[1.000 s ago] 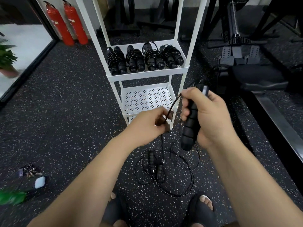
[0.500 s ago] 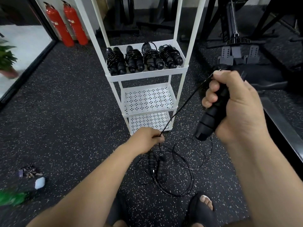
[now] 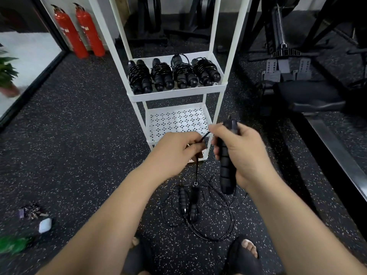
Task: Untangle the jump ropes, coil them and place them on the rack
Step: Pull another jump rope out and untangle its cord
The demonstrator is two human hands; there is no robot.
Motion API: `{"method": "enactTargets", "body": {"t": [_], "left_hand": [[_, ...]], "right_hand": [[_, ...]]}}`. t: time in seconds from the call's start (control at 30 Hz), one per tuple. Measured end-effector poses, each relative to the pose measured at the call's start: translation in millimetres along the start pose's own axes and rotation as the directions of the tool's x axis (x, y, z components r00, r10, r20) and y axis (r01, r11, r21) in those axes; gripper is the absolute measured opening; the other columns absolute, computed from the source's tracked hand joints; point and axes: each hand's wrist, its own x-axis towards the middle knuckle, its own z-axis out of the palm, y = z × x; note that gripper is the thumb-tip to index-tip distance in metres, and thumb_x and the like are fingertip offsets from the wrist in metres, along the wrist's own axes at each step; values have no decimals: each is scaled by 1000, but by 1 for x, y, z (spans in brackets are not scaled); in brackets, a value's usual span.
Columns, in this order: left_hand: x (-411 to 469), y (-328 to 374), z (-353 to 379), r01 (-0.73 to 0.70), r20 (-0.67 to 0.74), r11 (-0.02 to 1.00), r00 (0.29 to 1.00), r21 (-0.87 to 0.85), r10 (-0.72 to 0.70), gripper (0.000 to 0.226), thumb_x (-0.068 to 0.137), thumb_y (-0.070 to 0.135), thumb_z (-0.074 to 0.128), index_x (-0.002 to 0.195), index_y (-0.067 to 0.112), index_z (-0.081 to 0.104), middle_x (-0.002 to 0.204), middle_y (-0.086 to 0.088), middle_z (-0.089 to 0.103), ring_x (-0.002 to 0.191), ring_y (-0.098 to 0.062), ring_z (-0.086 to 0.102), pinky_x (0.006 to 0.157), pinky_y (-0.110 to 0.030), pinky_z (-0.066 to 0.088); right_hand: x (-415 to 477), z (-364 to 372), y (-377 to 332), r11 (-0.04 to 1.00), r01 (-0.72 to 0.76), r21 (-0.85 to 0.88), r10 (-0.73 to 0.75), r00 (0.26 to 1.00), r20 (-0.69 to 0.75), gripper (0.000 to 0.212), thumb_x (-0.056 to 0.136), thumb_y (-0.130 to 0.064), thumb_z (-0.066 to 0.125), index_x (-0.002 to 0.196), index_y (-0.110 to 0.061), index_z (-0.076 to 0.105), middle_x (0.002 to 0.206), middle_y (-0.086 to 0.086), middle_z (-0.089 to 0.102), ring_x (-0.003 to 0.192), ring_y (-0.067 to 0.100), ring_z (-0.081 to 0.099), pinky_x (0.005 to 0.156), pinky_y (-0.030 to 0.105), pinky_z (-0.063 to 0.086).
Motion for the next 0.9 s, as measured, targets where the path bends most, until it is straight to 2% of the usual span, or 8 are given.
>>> {"method": "enactTargets", "body": {"t": [0.17,0.3,0.43,0.53,0.6,0.67,0.77,0.9], "left_hand": [[-9,13,-16,-80,-84,997,993,0,80,13,108,29,61,102,36,70,82,10,73,72,-15,66,72,-41,57],[-14,17,-19,-106,-60,994,992,33,108,19,108,35,59,92,30,66,77,5,70,67,-16,61,70,-48,56],[-14,16,-18,-97,-29,995,995,-12,97,20,109,38,58,91,31,65,80,4,71,53,-3,47,58,-33,43],[-15,18,-18,-50,22,992,998,-118,53,7,105,32,64,104,37,68,97,18,72,70,10,57,65,-16,41],[-13,11,-17,-8,108,996,994,-92,18,34,95,31,72,124,46,62,122,27,67,107,16,58,93,-15,45],[-10,-1,-12,63,200,997,978,-47,-52,64,86,34,80,142,48,51,141,26,59,131,5,54,113,-27,43],[-6,-21,4,185,286,982,940,24,-184,91,76,39,93,154,42,44,151,15,54,137,-8,55,117,-33,43],[-3,-44,32,283,337,959,901,23,-274,70,73,32,97,129,48,59,128,23,64,122,-13,65,112,-42,50]], "right_hand": [[-6,16,9,998,-37,-56,38,999,3,19,96,-28,80,96,-10,72,73,5,68,57,17,56,52,32,46],[-6,19,8,998,-63,-1,63,998,-4,14,97,-24,78,96,-10,73,73,7,66,55,17,54,52,32,43],[-6,17,6,998,-57,-6,57,998,-3,9,93,-12,75,87,-10,69,68,7,61,53,17,50,53,32,41],[-6,17,3,999,-31,13,31,1000,-1,17,91,-9,75,78,-13,66,67,9,60,52,19,49,52,31,41],[-6,17,-1,999,-12,37,11,1000,17,21,92,-10,76,75,-15,65,68,10,60,52,19,49,53,32,43],[-7,17,-7,999,15,51,-18,999,46,23,93,-12,76,75,-16,63,68,11,60,53,21,48,54,33,42],[-9,16,-14,996,46,77,-51,996,68,27,93,-13,76,72,-19,61,70,11,59,53,22,46,53,32,41],[-12,12,-24,990,50,129,-60,995,81,24,94,-13,76,76,-18,61,69,8,59,52,20,45,52,32,41]]}}
